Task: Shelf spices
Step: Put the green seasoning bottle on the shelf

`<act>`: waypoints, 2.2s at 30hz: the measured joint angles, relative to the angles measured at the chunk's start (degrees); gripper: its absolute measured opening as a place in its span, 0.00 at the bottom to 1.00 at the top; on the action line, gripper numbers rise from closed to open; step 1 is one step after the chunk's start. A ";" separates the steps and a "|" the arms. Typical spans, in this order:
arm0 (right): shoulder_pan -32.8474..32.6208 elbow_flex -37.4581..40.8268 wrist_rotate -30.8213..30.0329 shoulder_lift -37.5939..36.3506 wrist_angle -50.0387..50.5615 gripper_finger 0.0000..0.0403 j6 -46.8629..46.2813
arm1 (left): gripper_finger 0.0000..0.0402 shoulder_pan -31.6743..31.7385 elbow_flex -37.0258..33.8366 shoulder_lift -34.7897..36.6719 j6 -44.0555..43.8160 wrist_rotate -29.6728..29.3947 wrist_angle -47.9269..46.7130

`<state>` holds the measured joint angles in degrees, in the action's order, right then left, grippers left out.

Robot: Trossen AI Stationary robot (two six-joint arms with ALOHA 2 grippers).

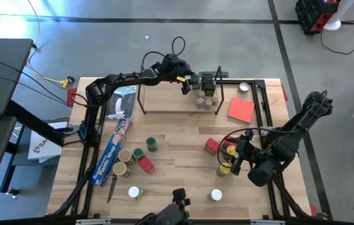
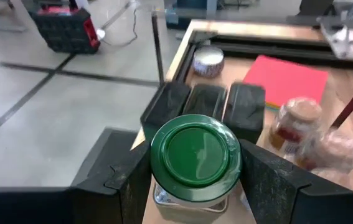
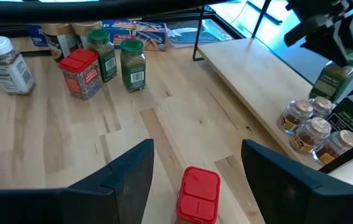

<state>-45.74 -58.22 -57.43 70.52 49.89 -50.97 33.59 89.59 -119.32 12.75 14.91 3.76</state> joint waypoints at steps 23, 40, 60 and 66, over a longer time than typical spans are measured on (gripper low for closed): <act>0.00 0.00 0.24 0.00 -0.44 0.59 0.01 | 0.60 -0.12 -0.10 -1.39 3.49 -2.28 -0.37; 0.00 0.00 0.42 0.00 -0.63 0.59 0.46 | 0.68 -0.34 -0.14 1.94 7.02 -3.90 1.07; -0.02 0.00 0.42 0.02 -0.84 0.59 1.96 | 0.33 -0.68 -0.14 0.06 3.34 -14.80 -14.58; -0.02 0.00 0.44 0.02 -0.85 0.59 1.96 | 0.25 -0.47 -0.14 -2.26 3.24 -16.89 -9.84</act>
<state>-45.76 -58.22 -56.99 70.54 49.04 -49.01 33.12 89.45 -121.58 15.99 -1.98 -6.08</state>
